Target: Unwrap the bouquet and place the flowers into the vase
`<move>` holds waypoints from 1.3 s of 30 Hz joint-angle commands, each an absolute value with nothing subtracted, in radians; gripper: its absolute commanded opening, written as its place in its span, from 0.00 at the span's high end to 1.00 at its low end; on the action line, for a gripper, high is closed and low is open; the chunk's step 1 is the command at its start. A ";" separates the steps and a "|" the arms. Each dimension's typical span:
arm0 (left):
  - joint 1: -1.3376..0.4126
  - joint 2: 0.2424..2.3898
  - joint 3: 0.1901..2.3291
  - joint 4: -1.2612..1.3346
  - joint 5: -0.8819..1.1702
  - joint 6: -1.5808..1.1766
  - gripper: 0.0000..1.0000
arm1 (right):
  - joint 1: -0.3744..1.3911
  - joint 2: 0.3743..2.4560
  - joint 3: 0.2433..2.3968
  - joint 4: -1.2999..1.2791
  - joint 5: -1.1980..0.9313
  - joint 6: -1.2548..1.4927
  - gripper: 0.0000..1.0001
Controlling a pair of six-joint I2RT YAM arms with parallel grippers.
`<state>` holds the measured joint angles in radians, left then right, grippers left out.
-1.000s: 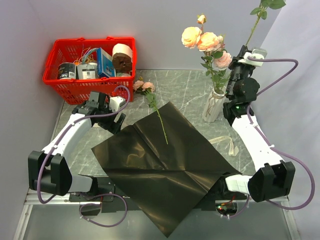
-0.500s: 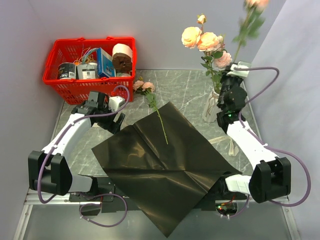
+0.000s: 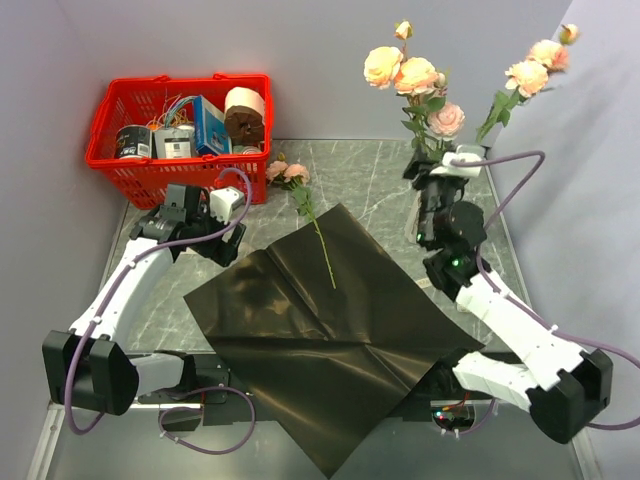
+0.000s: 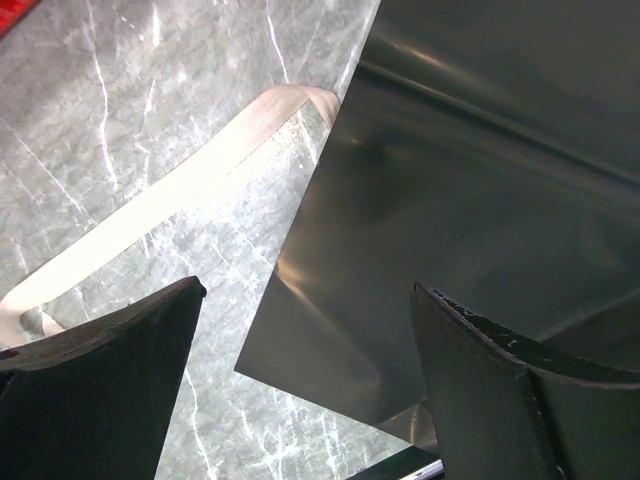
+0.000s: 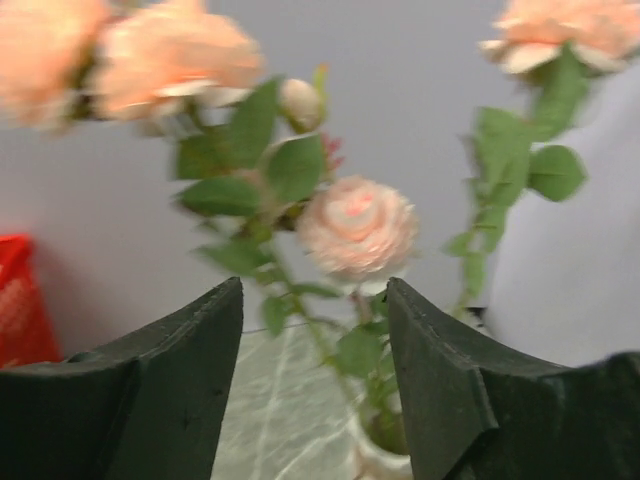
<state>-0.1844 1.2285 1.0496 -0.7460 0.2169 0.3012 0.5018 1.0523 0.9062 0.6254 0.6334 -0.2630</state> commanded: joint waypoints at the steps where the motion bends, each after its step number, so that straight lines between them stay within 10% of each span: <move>1: -0.176 1.189 1.065 -0.756 0.256 0.288 0.08 | 0.664 0.994 0.931 0.508 0.695 -0.295 0.30; 15: -0.161 1.181 1.094 -0.770 0.270 0.253 0.05 | 0.887 1.379 1.268 -0.190 0.543 0.057 0.21; 39: -0.132 1.207 1.083 -0.773 0.247 0.310 0.01 | 0.646 2.103 1.666 -0.339 0.117 0.156 0.39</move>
